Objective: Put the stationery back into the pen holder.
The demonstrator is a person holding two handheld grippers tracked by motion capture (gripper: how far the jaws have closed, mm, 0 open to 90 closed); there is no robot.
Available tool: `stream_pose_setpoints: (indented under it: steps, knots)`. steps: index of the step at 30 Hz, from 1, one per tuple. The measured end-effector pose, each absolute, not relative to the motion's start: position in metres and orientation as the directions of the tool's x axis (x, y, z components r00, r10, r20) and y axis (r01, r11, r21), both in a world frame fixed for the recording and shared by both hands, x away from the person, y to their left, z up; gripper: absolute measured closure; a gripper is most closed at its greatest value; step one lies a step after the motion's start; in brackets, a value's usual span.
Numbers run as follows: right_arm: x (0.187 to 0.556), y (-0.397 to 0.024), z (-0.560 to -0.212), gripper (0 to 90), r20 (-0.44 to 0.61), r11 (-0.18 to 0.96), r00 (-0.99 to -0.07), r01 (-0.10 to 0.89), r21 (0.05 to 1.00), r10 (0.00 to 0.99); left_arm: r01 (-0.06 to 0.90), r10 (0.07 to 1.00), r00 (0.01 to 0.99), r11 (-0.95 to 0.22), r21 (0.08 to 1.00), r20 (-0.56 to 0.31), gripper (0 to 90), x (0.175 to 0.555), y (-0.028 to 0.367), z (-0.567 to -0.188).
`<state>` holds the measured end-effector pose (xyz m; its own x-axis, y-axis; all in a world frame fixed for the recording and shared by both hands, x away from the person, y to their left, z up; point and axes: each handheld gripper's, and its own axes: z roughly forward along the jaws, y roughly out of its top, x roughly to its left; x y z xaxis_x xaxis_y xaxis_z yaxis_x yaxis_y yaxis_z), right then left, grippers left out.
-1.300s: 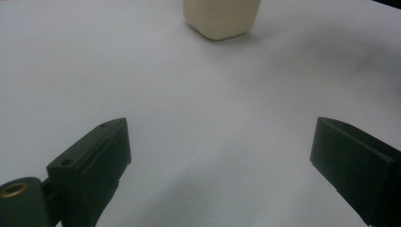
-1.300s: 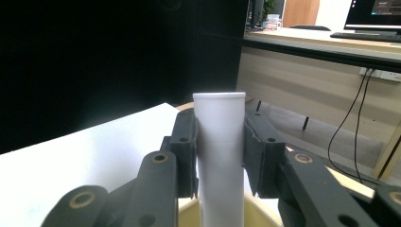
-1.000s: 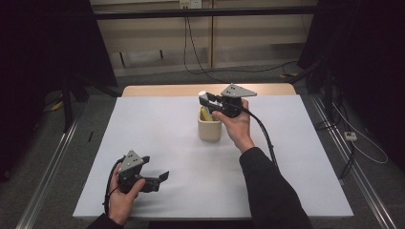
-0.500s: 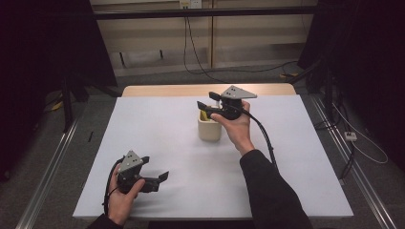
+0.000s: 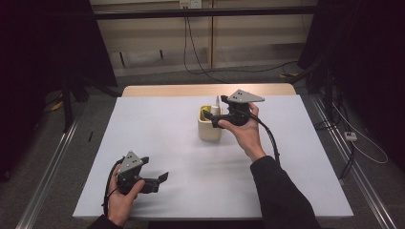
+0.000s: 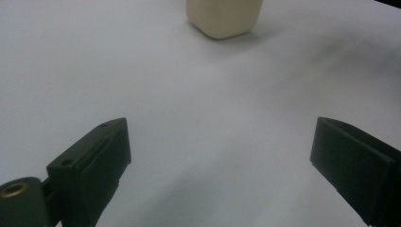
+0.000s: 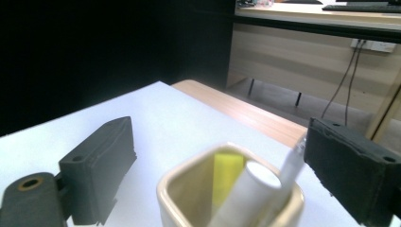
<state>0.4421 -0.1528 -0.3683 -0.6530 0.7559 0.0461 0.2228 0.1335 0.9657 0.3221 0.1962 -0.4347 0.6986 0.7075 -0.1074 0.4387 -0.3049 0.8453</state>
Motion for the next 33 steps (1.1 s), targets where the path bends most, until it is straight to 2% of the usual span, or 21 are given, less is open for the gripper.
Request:
stream_pose_setpoints:
  steps: [3,12,27,33]
  knots:
    - [0.435,-0.159,-0.369,5.2,0.052,0.137,-0.655,0.234,0.963,0.754,0.437,0.711,0.696,-0.303,0.847,-0.105,5.9,0.322,0.196,-0.434]
    - [0.419,-0.181,-0.384,4.1,0.096,0.117,-0.622,0.293,0.949,0.777,0.429,0.709,0.698,-0.299,0.852,-0.103,5.9,0.321,0.196,-0.434]
    - [0.389,-0.205,-0.393,4.8,0.039,0.143,-0.562,0.276,0.951,0.826,0.431,0.71,0.697,-0.299,0.851,-0.103,5.9,0.321,0.196,-0.433]
    - [0.38,-0.216,-0.404,4.8,0.056,0.139,-0.543,0.312,0.94,0.838,0.429,0.709,0.697,-0.297,0.853,-0.104,5.9,0.321,0.196,-0.433]
